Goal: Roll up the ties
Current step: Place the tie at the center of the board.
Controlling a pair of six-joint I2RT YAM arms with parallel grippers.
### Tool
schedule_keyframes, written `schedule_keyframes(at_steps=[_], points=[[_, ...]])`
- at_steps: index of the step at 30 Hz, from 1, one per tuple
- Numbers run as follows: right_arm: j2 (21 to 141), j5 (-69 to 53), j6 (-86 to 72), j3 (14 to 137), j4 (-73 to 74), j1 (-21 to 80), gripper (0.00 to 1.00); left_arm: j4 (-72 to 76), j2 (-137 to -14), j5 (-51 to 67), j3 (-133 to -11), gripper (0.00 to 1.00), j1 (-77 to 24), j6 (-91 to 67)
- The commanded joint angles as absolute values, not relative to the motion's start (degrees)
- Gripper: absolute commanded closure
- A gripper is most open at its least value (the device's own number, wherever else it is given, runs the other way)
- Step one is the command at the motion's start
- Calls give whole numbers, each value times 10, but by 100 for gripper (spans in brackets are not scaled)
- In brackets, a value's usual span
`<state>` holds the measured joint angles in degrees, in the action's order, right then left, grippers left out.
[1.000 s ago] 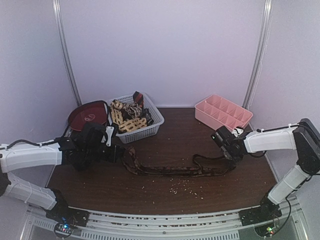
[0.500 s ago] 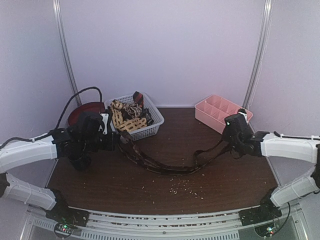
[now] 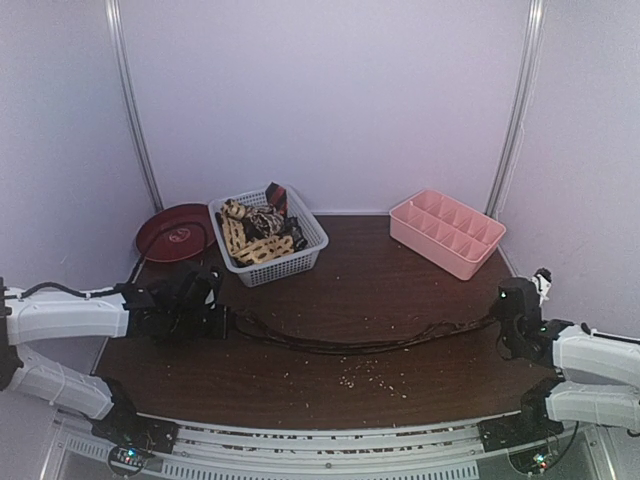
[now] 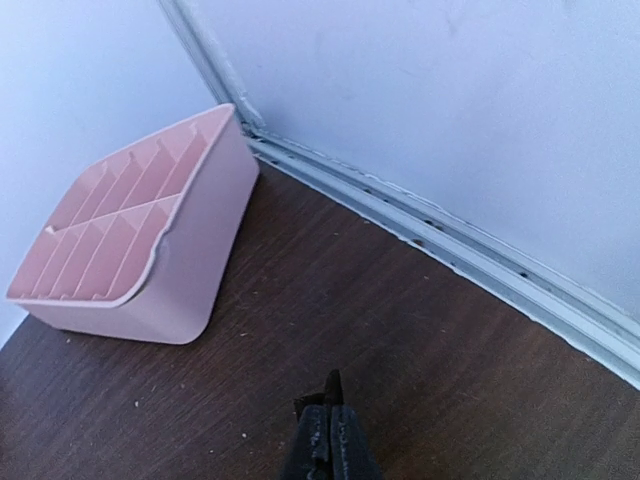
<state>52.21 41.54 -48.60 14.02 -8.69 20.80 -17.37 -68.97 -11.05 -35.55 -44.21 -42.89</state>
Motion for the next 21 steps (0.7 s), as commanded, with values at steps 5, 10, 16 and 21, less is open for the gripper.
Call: schedule_keyframes(at_steps=[5, 10, 16, 21], points=[[505, 500, -731, 152, 123, 202, 79, -188, -655, -140, -375, 66, -443, -456], [505, 495, -742, 208, 189, 202, 65, -175, -645, -121, -393, 60, -443, -443], [534, 338, -608, 249, 83, 203, 63, -75, -693, -31, -394, 60, -443, -403], [615, 259, -617, 269, 91, 205, 63, -29, -781, 5, -416, 62, -443, -398]])
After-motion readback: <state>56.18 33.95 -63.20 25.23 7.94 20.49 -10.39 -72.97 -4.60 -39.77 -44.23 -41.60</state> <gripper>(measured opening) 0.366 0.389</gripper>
